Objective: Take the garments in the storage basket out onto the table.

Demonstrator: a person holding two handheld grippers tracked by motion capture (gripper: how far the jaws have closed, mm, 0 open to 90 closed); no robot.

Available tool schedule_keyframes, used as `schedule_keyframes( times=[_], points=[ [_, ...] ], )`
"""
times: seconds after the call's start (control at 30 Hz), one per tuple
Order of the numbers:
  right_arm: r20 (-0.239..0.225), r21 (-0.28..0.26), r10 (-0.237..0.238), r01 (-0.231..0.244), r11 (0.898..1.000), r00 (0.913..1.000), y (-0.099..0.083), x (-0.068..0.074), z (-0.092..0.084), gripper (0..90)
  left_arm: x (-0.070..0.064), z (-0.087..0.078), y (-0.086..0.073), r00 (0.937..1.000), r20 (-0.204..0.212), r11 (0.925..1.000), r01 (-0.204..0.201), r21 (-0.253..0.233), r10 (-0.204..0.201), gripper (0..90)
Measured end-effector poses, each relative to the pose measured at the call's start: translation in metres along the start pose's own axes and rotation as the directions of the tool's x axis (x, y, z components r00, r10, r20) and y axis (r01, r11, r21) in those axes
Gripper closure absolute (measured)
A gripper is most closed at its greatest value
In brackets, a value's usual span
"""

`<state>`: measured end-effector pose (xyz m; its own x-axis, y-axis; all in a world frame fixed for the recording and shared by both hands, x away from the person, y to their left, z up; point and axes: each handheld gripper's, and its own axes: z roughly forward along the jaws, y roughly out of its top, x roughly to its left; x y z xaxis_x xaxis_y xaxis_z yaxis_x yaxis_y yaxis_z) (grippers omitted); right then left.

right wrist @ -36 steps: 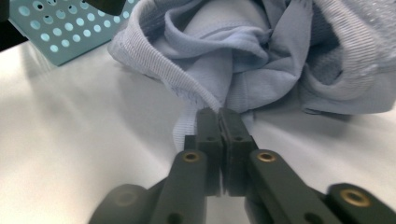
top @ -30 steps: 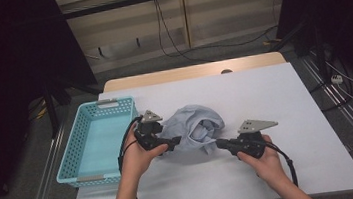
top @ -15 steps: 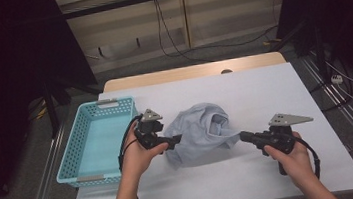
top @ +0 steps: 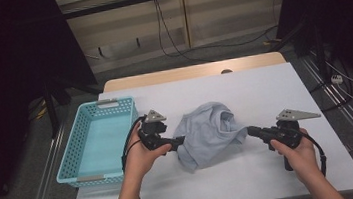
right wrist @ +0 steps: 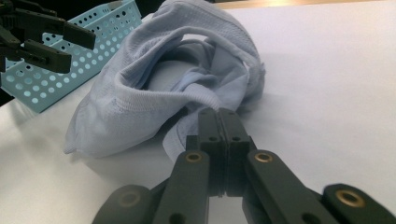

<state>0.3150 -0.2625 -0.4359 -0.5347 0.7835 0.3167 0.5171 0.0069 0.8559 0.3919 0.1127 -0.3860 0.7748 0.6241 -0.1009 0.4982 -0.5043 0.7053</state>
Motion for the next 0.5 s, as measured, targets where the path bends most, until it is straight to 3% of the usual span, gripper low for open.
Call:
schedule_keyframes(
  times=[0.27,0.5],
  points=[
    [0.003,0.05,-0.047,0.047,0.998,0.9989,0.002,0.01,0.023,89.7,0.0,0.0,-0.002,0.9999,0.009,0.9999,0.011,0.0,-0.011,21.1],
    [-0.016,0.121,-0.114,0.115,0.986,0.9933,-0.001,0.027,0.044,89.6,0.0,0.0,-0.003,0.9999,0.007,1.0,0.007,-0.005,-0.007,21.1]
  ],
)
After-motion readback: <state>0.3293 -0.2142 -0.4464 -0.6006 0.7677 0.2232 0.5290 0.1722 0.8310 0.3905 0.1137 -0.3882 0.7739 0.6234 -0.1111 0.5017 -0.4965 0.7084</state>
